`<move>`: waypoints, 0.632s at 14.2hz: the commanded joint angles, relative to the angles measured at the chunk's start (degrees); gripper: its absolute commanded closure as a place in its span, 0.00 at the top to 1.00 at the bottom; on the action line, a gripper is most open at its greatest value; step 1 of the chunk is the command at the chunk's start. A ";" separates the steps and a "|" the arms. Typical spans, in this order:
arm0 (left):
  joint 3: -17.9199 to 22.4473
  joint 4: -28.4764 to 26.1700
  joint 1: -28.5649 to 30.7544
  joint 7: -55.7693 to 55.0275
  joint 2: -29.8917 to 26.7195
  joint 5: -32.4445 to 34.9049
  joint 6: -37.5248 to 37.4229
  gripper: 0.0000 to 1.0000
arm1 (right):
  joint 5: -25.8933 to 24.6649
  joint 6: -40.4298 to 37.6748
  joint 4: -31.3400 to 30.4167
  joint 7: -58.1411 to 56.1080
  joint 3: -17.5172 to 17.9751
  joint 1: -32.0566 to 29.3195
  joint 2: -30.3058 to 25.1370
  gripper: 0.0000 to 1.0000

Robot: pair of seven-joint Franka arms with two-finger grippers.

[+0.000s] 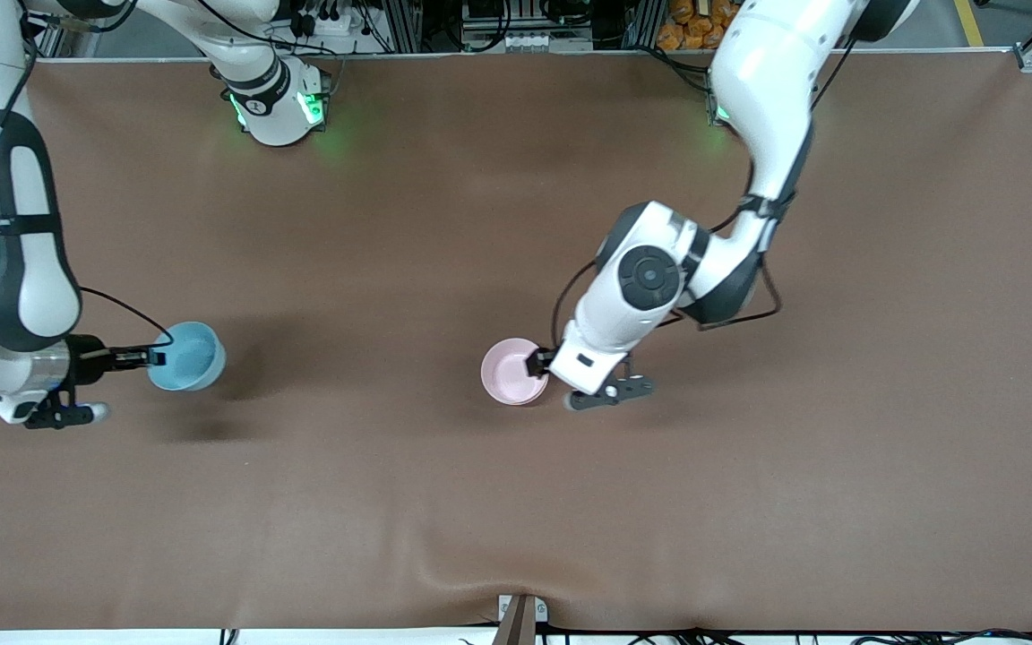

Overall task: Stack pink and blue bowls on white bowl
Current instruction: 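Carry the blue bowl with the right gripper while the left gripper withdraws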

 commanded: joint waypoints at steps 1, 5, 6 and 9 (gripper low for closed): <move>0.41 -1.01 3.63 1.05 -5.08 6.00 -4.94 1.00 | 5.90 -2.78 0.94 3.32 -0.26 3.22 0.25 0.00; 0.41 -0.92 10.14 8.76 -9.57 6.46 -10.74 1.00 | 13.55 -2.71 0.58 11.47 -0.26 8.92 0.69 0.00; 0.41 -0.83 11.89 11.66 -10.10 6.37 -11.80 1.00 | 15.31 -2.36 0.50 14.89 -0.35 11.11 0.77 0.00; 0.23 -0.83 16.12 20.36 -10.36 6.45 -12.69 1.00 | 18.84 -1.48 0.76 26.14 -0.35 17.53 0.69 0.00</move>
